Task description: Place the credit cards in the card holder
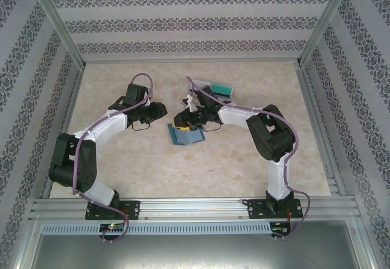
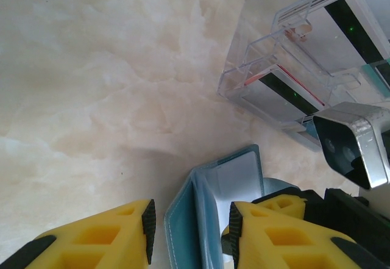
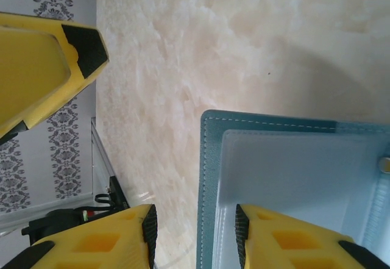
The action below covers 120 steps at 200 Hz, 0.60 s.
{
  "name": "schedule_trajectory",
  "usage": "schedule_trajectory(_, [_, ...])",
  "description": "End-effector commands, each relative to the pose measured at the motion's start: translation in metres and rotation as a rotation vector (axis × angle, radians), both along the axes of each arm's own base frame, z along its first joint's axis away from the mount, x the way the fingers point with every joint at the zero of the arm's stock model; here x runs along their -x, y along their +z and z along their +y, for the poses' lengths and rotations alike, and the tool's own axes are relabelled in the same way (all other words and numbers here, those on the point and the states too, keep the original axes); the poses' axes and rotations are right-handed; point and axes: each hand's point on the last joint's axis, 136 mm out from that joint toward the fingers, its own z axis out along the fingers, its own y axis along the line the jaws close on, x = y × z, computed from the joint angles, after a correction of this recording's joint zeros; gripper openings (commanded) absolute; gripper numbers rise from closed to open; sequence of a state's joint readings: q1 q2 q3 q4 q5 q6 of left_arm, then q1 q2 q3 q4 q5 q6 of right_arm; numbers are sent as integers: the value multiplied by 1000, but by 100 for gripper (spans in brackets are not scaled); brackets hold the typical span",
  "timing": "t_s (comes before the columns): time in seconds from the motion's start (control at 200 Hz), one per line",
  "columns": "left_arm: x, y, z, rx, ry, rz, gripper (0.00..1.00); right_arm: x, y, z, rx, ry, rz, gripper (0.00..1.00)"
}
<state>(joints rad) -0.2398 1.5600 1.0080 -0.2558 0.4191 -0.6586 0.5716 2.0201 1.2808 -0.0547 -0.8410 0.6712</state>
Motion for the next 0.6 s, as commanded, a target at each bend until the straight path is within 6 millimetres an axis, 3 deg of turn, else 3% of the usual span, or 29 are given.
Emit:
schedule_trajectory(0.0, [-8,6,-4,28,-17,0,39,-12,16,-9,-5,-22,-54,41])
schedule_trajectory(0.295, [-13,8,-13,44,-36,-3,39,-14,12,-16,7,-30,-50,41])
schedule_trajectory(0.46, [-12,11,-21,43,-62,-6,39,-24,8,-38,47,-82,-52,41])
schedule_trajectory(0.595, [-12,7,-27,43,-76,5,39,-23,10,-42,75,-70,-66,41])
